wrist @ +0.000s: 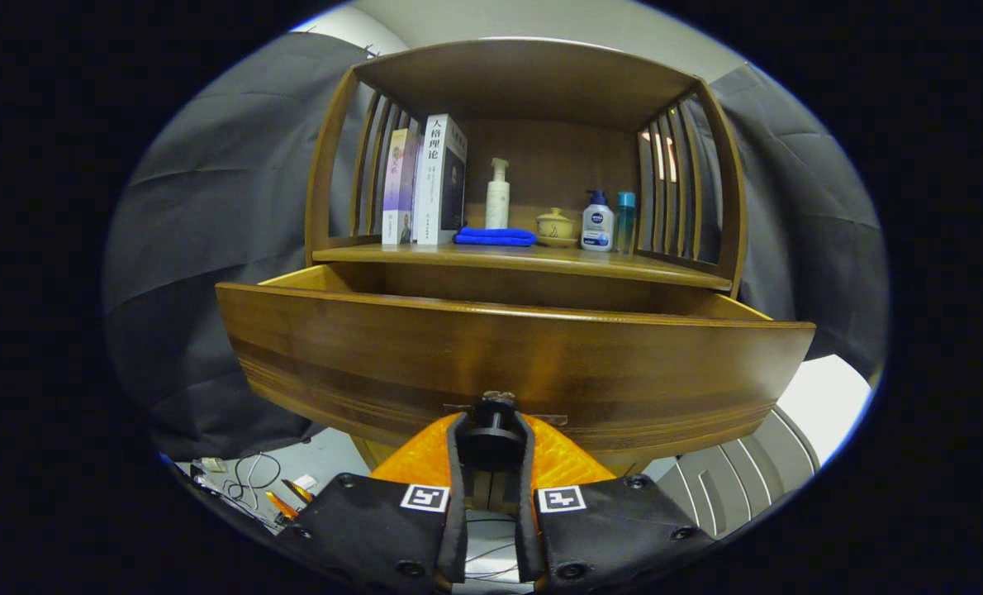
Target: Pull open the drawer, take out the items inside it, and place them on the countertop above the cabinet.
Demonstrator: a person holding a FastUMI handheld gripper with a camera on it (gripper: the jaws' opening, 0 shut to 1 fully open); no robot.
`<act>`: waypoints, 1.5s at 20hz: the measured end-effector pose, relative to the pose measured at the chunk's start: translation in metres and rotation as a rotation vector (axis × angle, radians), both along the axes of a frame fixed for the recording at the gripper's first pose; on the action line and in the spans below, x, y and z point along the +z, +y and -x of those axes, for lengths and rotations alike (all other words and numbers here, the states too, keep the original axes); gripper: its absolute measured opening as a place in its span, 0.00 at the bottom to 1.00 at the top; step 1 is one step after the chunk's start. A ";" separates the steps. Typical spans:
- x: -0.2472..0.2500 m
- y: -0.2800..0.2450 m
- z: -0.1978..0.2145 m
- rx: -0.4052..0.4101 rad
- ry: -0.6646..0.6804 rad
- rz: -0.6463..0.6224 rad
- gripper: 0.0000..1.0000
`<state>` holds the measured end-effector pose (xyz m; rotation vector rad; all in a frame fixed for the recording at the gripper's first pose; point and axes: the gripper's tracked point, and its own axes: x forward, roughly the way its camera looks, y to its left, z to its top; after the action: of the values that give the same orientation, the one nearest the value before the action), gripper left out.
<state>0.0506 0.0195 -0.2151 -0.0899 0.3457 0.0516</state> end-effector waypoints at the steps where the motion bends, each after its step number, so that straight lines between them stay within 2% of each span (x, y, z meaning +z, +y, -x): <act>1: -0.001 0.000 0.005 0.004 -0.007 0.005 0.25; 11: -0.002 0.001 0.042 0.032 -0.009 0.021 0.25; 17: -0.002 0.003 0.045 0.045 0.010 0.012 0.25; 20: -0.002 0.005 0.046 0.068 0.043 -0.010 0.37; 27: 0.035 -0.021 0.060 0.059 0.015 -0.023 0.98; 30: 0.060 -0.038 0.067 0.058 0.021 -0.025 0.98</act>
<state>-0.0168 -0.0185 -0.1551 -0.0746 0.3633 0.1146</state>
